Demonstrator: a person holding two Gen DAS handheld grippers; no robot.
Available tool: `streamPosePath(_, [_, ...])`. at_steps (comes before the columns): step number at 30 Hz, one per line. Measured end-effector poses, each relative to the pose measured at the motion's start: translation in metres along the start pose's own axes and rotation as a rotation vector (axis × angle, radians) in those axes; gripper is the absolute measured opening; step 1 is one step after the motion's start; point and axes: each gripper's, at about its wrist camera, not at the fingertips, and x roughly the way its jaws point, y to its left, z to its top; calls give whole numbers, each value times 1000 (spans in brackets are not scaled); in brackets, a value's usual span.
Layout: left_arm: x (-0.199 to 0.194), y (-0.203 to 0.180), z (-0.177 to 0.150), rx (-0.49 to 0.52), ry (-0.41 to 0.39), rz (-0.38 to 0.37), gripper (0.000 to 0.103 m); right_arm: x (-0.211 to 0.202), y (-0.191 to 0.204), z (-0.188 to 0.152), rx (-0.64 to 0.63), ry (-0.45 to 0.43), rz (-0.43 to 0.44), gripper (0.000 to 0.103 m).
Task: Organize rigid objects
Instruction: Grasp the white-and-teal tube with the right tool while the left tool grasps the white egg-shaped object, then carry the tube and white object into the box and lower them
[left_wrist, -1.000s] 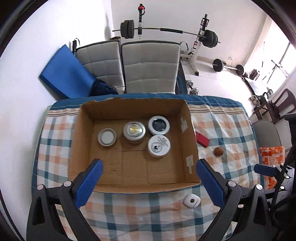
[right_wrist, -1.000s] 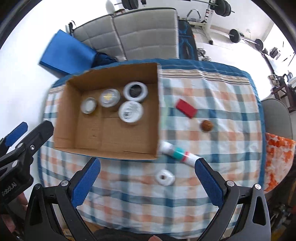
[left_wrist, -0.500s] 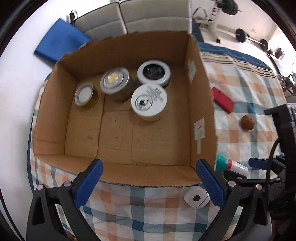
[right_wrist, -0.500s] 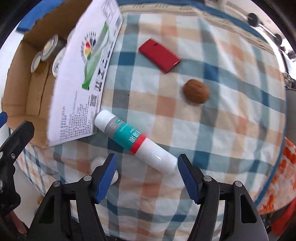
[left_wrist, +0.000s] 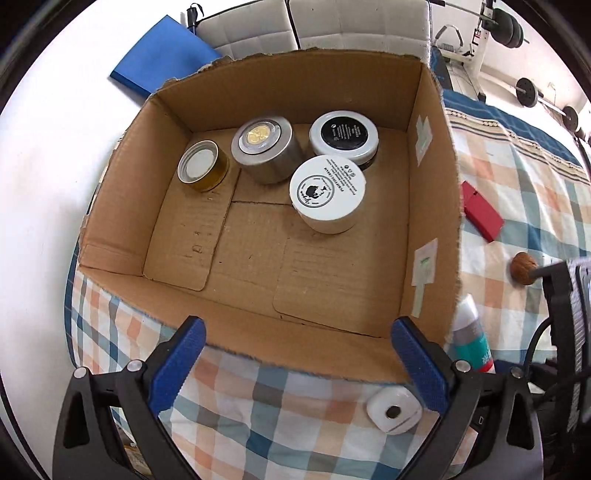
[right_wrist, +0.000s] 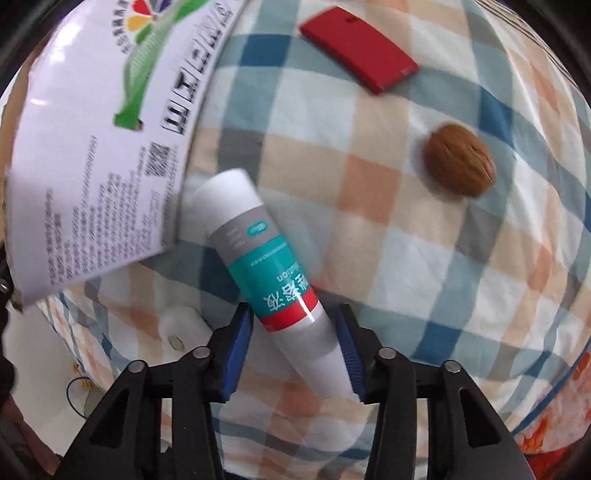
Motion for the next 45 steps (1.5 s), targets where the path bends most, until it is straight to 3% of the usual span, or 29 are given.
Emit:
streamPosePath(5, [-28, -2, -19, -52, -22, -54, 103, -10, -46, -40, 181, -54, -28, 42])
streamPosePath(9, [-31, -5, -42, -85, 25, -116, 103, -13, -73, -72, 311, -71, 46, 42])
streamPosePath(12, [-14, -14, -55, -101, 106, -175, 103, -10, -83, -80, 351, -57, 118, 42])
streamPosePath(15, [18, -19, -65, -169, 213, -286, 103, -15, -84, -81, 326, -79, 99, 42])
streamPosePath(18, [41, -23, -69, -227, 250, -355, 101, -19, -78, -74, 298, -78, 85, 43])
streamPosePath(22, [64, -35, -65, -231, 291, -351, 88, -19, -81, -64, 310, -72, 82, 43])
streamPosePath(24, [73, -45, -64, -190, 305, -328, 64, -19, -86, -55, 319, -64, 87, 44])
streamPosePath(25, [72, -49, -64, -174, 285, -295, 60, -18, -87, -53, 317, -55, 92, 44])
streamPosePath(28, [70, -55, -67, -138, 269, -293, 49, -10, -89, -51, 311, -39, 89, 45])
streamPosePath(36, [55, -68, -90, -18, 298, -314, 48, 3, -92, -62, 261, 19, 57, 40])
streamPosePath(39, [69, -65, -99, -94, 367, -337, 53, 4, -93, -65, 247, 31, 60, 40])
streamPosePath(41, [69, -61, -99, -162, 351, -369, 57, 9, -97, -64, 278, 36, 76, 41])
streamPosePath(45, [68, -60, -99, -151, 344, -354, 53, 11, -103, -62, 307, 40, 88, 43])
